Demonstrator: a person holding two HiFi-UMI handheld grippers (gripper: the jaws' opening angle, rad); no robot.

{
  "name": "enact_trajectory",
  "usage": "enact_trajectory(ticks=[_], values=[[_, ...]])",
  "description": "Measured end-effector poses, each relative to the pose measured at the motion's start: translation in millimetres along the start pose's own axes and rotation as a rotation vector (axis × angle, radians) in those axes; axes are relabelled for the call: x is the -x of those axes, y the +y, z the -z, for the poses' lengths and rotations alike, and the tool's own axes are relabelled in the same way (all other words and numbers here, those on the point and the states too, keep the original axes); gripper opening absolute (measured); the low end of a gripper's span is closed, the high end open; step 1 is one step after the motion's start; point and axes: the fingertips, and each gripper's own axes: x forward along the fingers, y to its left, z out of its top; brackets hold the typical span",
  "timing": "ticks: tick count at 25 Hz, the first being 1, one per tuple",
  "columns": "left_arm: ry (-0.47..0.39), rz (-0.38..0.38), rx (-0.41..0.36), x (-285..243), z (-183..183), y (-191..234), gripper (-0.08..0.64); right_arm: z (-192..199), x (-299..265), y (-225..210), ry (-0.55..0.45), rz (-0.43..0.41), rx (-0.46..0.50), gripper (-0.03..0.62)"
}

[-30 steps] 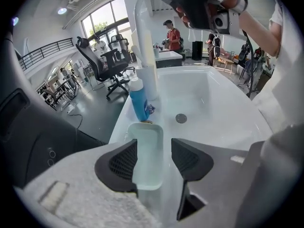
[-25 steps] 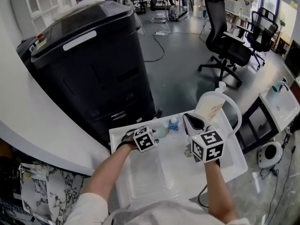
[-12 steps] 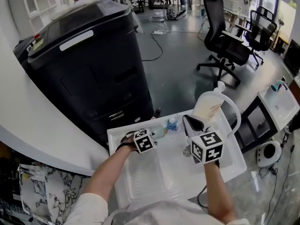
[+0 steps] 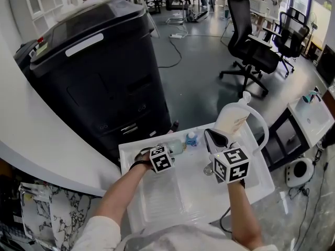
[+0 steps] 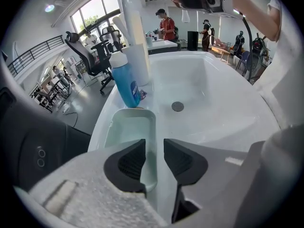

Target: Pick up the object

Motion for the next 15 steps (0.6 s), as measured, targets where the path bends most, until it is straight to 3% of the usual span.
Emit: enact_trajectory(ticks=[3,7,15], values=[[0.004,-0.006,0.0,-1.1,0.7,-0.1,0.091,1.7,1.1,-2.7,0.002,0.004,-0.004,-0.002],[0.01,-0.006,-0.004,-2.1,1.4,-1.1,0.091,5.5,1.3,-5.7,0.005,0.012,-0.015,-0.002],[0.025,-0.011,-0.023,-1.9,1.0,-3.7,0.023,6.1,-0.5,-3.1,0.005,0.0,-0.022,-0.002]])
